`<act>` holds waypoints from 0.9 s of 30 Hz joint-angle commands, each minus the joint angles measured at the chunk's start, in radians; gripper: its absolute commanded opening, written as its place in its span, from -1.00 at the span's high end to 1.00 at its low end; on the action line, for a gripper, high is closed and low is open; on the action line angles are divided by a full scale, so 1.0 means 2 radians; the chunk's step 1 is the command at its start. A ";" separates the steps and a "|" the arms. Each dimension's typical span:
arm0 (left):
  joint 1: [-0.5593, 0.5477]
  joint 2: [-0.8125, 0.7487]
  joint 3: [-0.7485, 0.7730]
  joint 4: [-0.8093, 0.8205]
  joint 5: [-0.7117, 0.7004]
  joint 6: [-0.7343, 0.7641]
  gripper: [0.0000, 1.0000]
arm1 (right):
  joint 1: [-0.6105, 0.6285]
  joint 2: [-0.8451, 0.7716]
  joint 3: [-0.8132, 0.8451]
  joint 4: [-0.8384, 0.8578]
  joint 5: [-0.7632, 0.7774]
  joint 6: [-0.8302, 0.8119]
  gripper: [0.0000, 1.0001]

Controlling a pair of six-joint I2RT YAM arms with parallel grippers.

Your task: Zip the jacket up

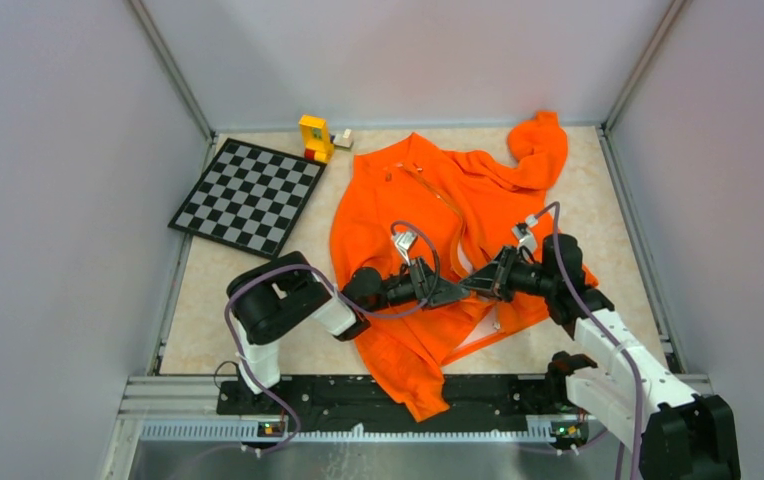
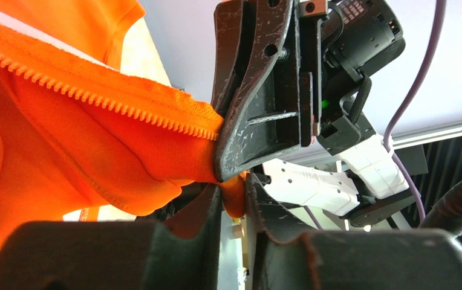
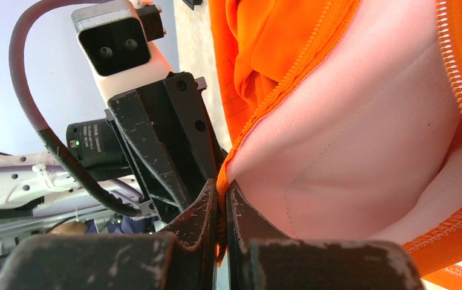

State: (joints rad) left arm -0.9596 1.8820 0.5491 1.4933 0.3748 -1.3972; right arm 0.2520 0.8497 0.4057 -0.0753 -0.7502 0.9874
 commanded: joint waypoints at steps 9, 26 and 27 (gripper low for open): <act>-0.003 -0.035 -0.009 -0.055 -0.001 0.042 1.00 | -0.003 -0.003 0.089 -0.198 0.114 -0.131 0.33; 0.005 -0.027 -0.025 -0.091 0.006 0.071 1.00 | -0.003 0.012 0.129 -0.475 0.332 -0.161 -0.12; 0.006 -0.024 -0.027 -0.086 0.007 0.066 1.00 | -0.004 0.007 0.126 -0.475 0.328 -0.155 -0.10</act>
State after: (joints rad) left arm -0.9546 1.8179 0.5121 1.2713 0.3771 -1.2533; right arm 0.2520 0.8864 0.6731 -0.9447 -0.1677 0.6487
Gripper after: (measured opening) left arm 0.015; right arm 0.563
